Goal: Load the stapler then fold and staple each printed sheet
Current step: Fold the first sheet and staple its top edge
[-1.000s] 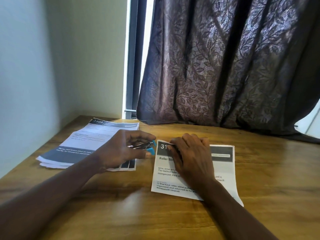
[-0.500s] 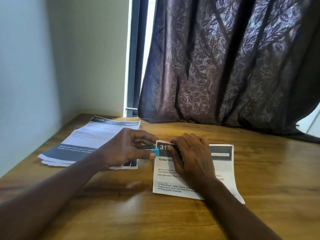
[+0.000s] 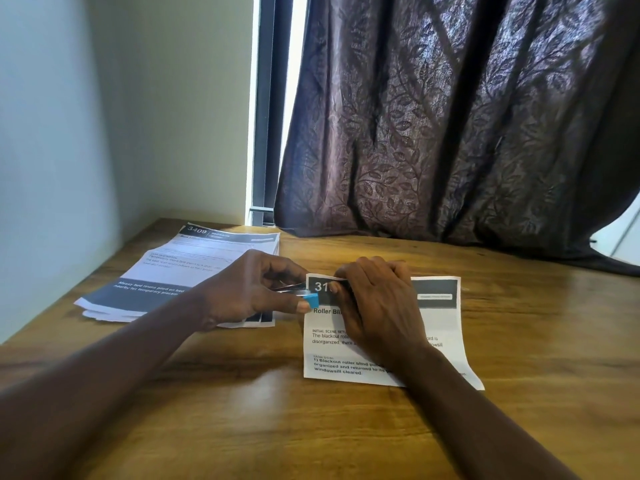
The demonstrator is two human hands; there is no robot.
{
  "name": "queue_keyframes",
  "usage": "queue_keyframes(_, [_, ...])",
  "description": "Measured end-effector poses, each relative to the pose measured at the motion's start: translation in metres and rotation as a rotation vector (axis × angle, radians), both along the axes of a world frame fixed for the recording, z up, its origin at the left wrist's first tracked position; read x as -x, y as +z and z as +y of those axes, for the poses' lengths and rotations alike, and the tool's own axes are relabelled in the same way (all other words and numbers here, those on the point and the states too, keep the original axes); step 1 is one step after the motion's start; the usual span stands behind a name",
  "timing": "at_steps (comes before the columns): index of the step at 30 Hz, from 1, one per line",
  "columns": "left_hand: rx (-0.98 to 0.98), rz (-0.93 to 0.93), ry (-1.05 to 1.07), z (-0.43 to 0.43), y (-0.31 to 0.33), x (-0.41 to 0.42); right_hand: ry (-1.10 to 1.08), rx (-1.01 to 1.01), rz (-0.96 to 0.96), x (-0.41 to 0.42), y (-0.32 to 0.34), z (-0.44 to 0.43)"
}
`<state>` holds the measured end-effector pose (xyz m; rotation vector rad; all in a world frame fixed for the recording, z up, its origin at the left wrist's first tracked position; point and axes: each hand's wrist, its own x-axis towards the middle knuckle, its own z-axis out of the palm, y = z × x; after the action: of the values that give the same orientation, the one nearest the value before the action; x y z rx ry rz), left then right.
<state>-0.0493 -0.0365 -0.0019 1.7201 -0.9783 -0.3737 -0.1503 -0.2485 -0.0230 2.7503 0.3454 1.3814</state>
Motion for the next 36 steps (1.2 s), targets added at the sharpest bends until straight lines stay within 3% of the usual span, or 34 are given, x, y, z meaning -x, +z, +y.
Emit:
queue_keyframes(16, [-0.014, -0.152, 0.009, -0.002, 0.001, -0.004, 0.022, 0.014, 0.014, -0.002, -0.001, 0.0])
queue_keyframes(30, [-0.138, -0.304, 0.037, -0.005, -0.003, -0.012, 0.036, 0.002, 0.035, -0.003, -0.002, -0.001])
queue_keyframes(36, [-0.081, -0.284, 0.033, -0.004, 0.0, -0.012, 0.015, -0.019, 0.066, -0.003, -0.002, -0.001])
